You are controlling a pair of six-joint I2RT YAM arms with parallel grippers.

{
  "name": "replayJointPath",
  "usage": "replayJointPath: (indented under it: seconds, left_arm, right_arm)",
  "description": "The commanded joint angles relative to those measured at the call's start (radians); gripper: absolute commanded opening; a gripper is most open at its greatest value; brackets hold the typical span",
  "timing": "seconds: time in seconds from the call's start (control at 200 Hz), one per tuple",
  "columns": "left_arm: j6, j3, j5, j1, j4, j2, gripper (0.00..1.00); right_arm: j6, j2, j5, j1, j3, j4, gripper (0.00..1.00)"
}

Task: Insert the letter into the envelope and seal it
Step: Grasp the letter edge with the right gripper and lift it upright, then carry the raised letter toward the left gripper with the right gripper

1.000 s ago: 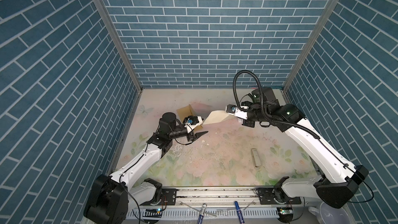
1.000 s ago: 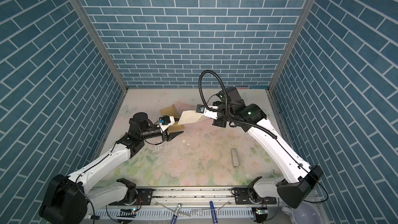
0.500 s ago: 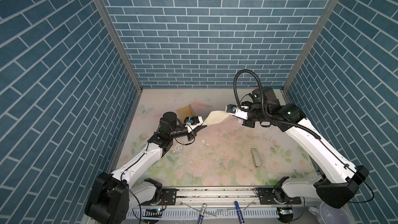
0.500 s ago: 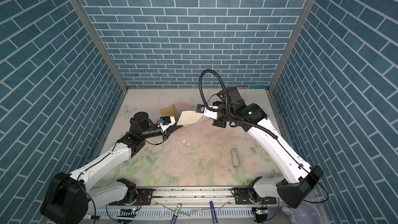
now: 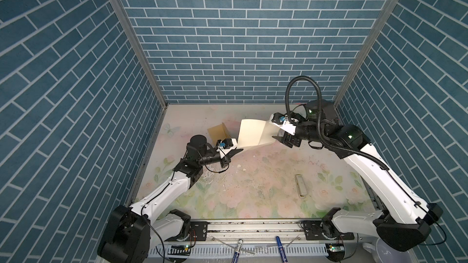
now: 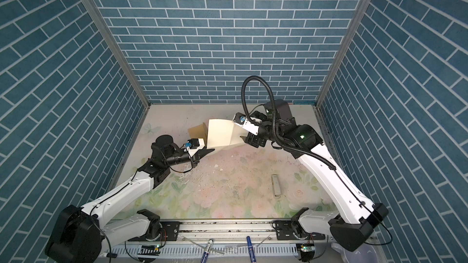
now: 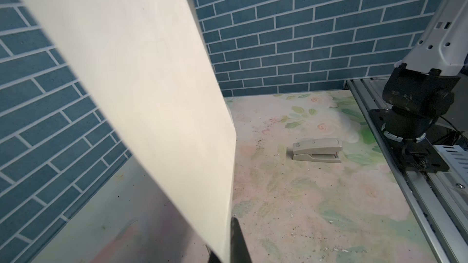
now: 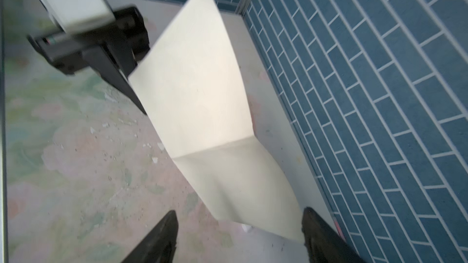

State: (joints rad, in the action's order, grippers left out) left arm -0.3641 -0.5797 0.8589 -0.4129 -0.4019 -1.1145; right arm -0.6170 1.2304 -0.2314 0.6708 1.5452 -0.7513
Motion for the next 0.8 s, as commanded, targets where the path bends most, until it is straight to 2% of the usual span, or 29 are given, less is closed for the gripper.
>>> replayJointPath:
  seconds: [0.0,0.03,0.26,0.505,0.795]
  left_arm:
    - [0.065,0.026,0.029,-0.011,-0.068,0.025,0.00]
    - [0.072,0.027,0.031,-0.013,-0.070,0.029,0.00]
    - [0.094,0.010,0.055,-0.017,-0.064,0.048,0.00]
    - [0.090,-0.020,0.068,-0.026,-0.023,0.057,0.00]
    - [0.090,-0.038,0.061,-0.032,0.013,0.067,0.00]
  right_arm:
    - [0.098,-0.064,-0.134,-0.004,-0.016,0.089,0.93]
    - [0.113,-0.065,-0.160,-0.003,-0.011,0.088,0.99]
    - [0.107,-0.037,-0.300,0.007,-0.038,0.081,0.97]
    - [0.057,0.085,-0.317,0.059,-0.013,0.033,0.84]
    - [0.018,0.189,-0.241,0.152,0.012,-0.010,0.69]
